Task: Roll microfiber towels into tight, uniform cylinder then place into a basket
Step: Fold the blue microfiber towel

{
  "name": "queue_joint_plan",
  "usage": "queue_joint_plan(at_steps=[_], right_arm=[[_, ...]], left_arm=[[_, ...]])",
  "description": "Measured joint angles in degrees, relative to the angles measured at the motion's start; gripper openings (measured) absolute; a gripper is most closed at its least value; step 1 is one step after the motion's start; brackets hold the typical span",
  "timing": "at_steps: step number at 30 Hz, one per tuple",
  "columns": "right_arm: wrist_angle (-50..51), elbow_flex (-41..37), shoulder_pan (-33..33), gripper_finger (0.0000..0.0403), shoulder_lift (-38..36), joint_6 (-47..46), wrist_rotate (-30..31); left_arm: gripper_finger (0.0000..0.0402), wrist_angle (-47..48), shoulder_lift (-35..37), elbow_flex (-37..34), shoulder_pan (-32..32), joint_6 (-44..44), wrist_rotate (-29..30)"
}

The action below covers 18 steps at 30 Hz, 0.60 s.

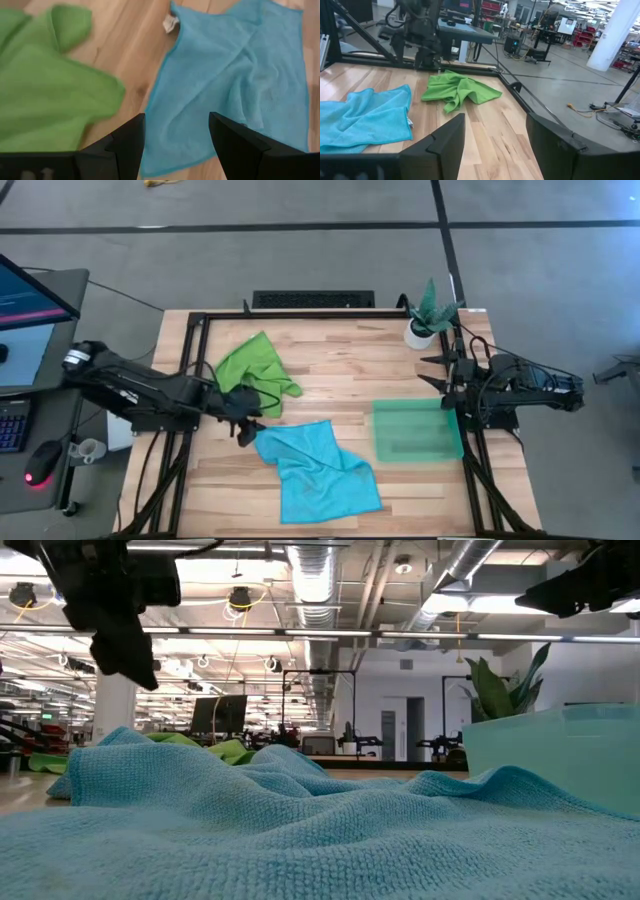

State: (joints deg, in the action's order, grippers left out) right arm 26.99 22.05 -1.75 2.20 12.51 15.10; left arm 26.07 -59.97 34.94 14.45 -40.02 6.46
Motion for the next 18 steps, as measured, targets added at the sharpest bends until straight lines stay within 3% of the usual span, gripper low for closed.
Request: queue_joint_plan(at_steps=[8,18], right_arm=[[0.0,0.0,0.0,0.0233,0.0,0.0,0.0],[0.0,0.0,0.0,0.0233,0.0,0.0,0.0]], left_arm=[[0.0209,4.7,-6.4,0.0,0.6,-13.9,-0.4],[0.0209,3.9,-13.7,0.0,1.0,-14.7,-4.0]])
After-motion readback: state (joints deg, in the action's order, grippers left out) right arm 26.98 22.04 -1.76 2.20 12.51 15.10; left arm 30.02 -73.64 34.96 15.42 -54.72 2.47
